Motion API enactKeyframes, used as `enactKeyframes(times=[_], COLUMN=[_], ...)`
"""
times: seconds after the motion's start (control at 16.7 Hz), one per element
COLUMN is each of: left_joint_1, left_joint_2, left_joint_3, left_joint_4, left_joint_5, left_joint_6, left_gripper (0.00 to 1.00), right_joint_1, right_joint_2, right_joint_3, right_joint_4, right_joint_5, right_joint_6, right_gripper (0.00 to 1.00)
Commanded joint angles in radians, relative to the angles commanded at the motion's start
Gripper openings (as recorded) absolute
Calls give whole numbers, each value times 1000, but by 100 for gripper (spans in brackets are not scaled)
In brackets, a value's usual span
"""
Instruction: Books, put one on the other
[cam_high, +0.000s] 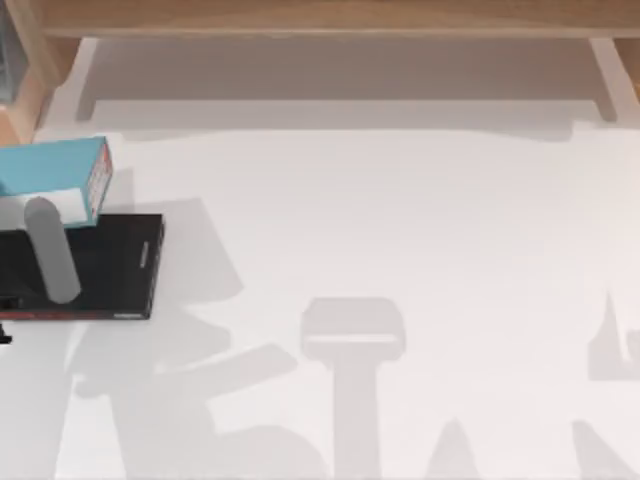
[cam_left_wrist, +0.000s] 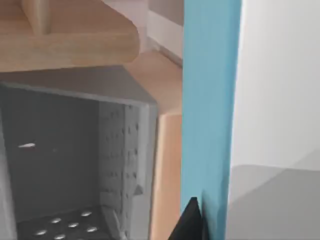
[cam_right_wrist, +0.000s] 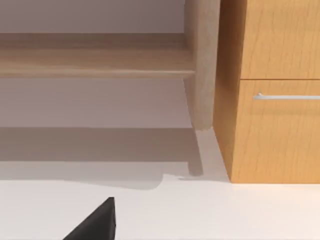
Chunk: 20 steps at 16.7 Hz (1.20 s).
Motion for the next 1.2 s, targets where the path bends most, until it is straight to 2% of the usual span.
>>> enactKeyframes(times=[0.18,0.96,1.2], left_joint_1=[-53,-55,-55], left_joint_2=[8,44,44], left_joint_3=[-61,-51,-51], left_joint_4=[-33,-11,-11], left_joint_5=[27,29,29], left_joint_6=[44,46,46], left_gripper=[0,0,30], right_joint_1=[0,0,0], right_joint_2=[0,0,0], right_joint_3=[0,0,0], right_joint_4=[0,0,0], right_joint_5=[0,0,0], right_joint_6=[0,0,0], right_gripper=[100,100,100])
